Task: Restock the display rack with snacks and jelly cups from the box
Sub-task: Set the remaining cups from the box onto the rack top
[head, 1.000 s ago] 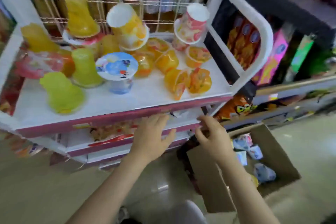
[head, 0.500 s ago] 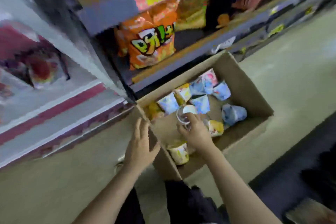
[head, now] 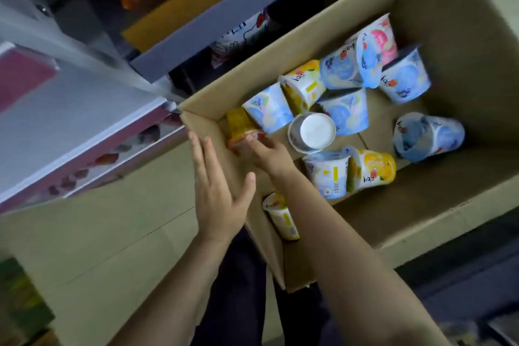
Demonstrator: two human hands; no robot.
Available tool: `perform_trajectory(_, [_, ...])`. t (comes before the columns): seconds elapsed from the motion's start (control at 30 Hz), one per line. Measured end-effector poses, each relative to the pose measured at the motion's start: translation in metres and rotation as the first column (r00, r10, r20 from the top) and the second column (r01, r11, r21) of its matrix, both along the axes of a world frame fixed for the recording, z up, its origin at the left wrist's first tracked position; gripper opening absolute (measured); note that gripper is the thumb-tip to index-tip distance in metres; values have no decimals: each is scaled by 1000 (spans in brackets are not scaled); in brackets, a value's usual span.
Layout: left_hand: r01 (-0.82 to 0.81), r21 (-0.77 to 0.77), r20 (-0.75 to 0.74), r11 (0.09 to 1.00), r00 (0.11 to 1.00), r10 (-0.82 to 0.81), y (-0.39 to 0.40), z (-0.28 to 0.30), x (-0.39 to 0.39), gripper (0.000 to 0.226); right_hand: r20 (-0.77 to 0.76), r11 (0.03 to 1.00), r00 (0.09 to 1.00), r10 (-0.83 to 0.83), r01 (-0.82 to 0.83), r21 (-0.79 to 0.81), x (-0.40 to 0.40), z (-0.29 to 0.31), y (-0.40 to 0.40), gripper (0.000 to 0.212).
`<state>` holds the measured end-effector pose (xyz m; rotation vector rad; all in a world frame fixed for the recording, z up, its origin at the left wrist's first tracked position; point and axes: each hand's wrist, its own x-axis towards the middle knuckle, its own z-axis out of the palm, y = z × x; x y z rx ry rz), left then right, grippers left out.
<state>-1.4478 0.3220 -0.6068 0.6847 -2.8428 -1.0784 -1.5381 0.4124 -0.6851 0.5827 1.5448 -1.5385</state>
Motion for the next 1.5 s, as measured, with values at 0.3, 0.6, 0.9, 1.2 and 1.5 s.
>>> perform_trajectory(0.3, [1, 16, -51, 1000, 999, 0, -3, -5, 1, 82, 84, 978, 975, -204, 207, -30, 1, -23, -19, 73])
perform_trajectory(0.6, [28, -154, 49, 988, 999, -21, -6, 2, 1, 75, 105, 989, 988, -111, 121, -87, 3, 8, 1, 71])
perform_trajectory(0.9, [232, 304, 267, 924, 910, -316, 15, 58, -58, 86, 39, 975, 999, -2, 11, -224, -1, 101, 88, 32])
perform_trajectory(1.2, [-552, 690, 534, 468, 825, 186, 54, 31, -78, 61, -141, 993, 986, -87, 97, 65, -24, 78, 119, 33])
perform_trajectory(1.5, [-684, 625, 610, 376, 729, 312, 55, 0, -76, 27, -323, 792, 829, 457, -214, 572, -41, 0, 106, 86])
